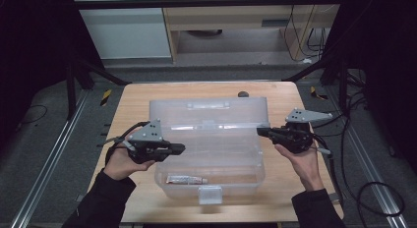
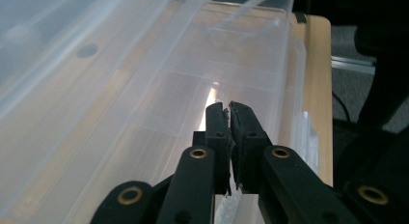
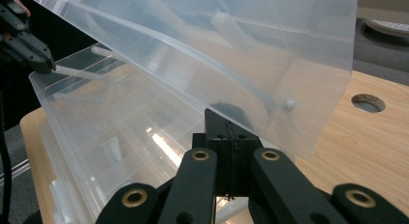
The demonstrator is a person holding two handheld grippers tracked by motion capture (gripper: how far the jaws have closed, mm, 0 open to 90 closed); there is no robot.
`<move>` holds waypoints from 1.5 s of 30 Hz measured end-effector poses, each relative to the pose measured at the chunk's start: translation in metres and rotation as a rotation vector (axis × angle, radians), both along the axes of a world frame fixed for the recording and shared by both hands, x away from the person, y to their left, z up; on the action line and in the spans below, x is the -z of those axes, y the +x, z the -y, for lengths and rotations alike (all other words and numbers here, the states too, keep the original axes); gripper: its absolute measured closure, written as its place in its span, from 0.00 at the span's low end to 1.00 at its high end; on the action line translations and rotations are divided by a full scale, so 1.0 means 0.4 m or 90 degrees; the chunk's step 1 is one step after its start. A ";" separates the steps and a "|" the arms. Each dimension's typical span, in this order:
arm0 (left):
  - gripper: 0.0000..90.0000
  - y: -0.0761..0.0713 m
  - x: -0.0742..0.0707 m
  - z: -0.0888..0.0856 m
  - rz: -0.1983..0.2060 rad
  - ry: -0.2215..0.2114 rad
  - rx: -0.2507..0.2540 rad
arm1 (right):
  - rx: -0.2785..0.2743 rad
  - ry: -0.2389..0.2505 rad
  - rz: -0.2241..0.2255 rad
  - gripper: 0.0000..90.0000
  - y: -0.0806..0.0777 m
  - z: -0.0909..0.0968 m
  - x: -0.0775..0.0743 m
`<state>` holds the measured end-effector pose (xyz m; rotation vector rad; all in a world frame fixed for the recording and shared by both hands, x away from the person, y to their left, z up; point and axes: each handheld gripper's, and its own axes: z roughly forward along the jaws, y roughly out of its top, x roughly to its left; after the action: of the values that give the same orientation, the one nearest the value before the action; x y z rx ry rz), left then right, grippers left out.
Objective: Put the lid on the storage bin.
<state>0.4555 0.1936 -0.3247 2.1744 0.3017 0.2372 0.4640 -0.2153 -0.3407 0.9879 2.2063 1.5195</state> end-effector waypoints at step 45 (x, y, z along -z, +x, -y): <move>1.00 -0.031 0.088 -0.204 -0.053 -0.066 -0.165 | -0.015 -0.055 -0.032 1.00 -0.073 0.032 0.061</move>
<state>0.4430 0.2750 -0.3600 2.0436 0.6318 0.2691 0.4347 -0.2281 -0.3653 0.9866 2.3046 1.4114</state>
